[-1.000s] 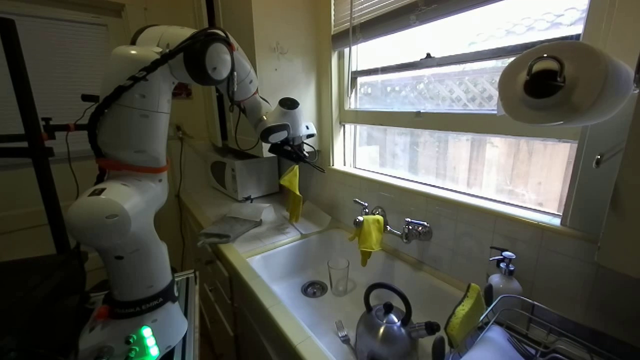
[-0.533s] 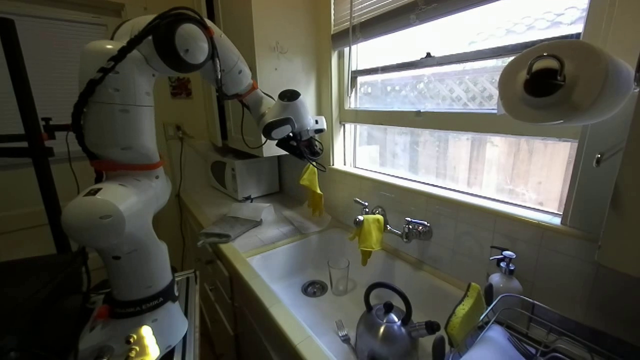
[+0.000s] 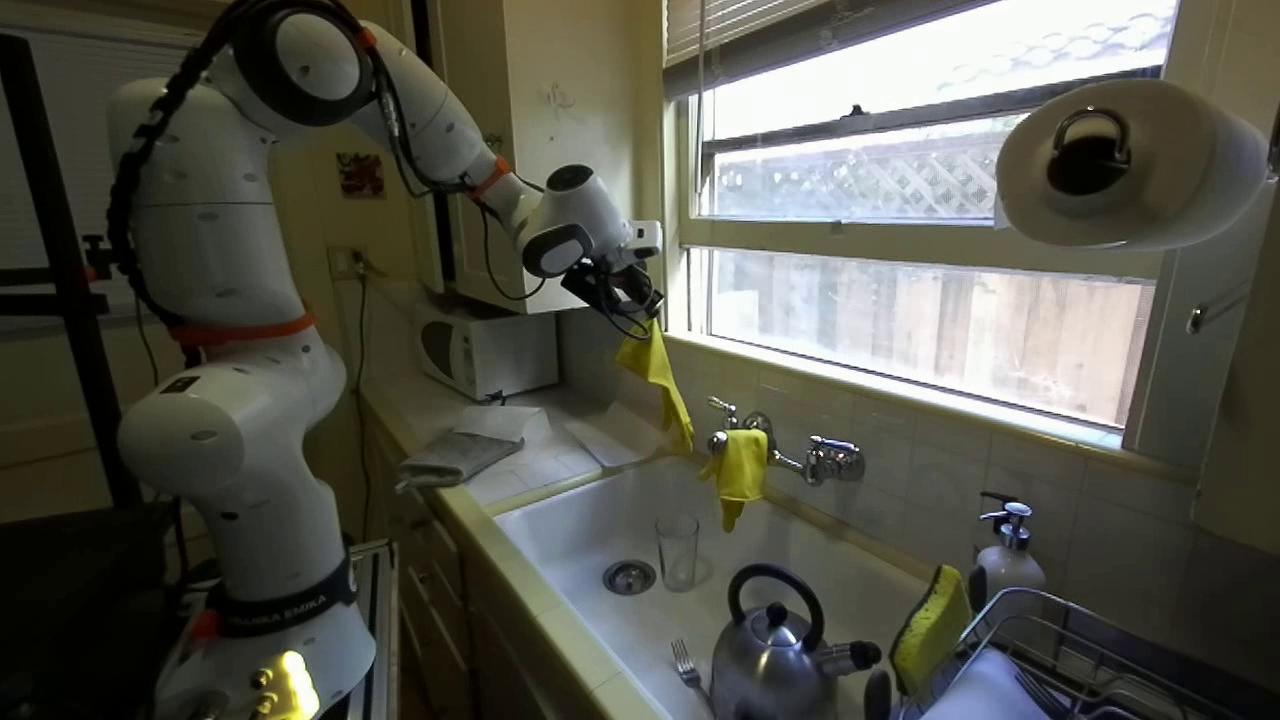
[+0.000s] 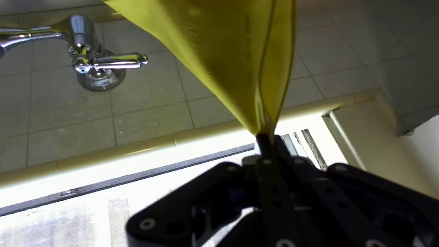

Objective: Put the glove on the faucet

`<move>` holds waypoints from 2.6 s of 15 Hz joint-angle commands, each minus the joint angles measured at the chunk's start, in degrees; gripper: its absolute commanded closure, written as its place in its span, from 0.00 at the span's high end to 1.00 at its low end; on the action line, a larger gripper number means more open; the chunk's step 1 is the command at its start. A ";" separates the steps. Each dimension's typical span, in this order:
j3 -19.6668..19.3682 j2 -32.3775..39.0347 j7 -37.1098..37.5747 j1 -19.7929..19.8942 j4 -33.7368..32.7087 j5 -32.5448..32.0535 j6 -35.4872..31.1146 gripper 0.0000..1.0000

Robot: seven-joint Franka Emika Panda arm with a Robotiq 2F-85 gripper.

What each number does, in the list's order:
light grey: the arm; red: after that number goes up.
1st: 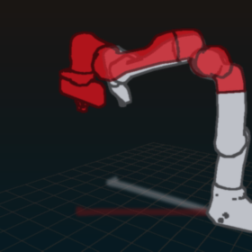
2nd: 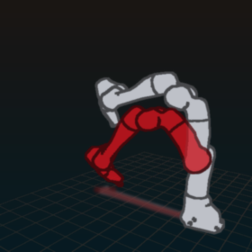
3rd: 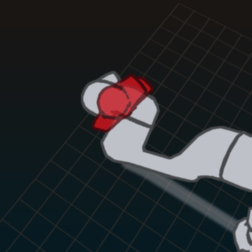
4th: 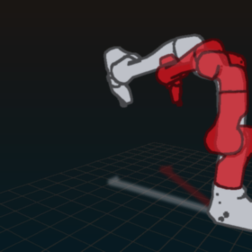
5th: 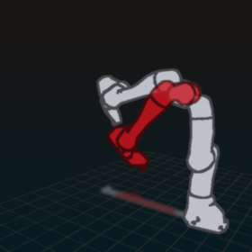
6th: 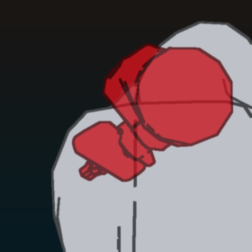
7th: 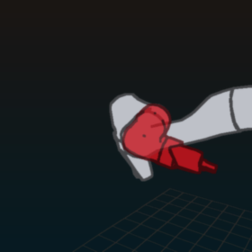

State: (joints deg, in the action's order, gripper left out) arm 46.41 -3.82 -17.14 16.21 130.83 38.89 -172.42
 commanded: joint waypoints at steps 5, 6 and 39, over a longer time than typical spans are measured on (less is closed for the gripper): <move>-15.09 -5.37 15.76 -5.80 4.76 -7.29 1.40 0.01; -8.98 -6.05 17.15 2.05 5.53 -7.76 1.79 0.01; 2.59 -0.03 77.82 32.93 1.74 -48.36 2.63 0.01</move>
State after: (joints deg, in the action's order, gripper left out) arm 46.86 -5.41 54.60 46.65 134.34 -5.28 -170.91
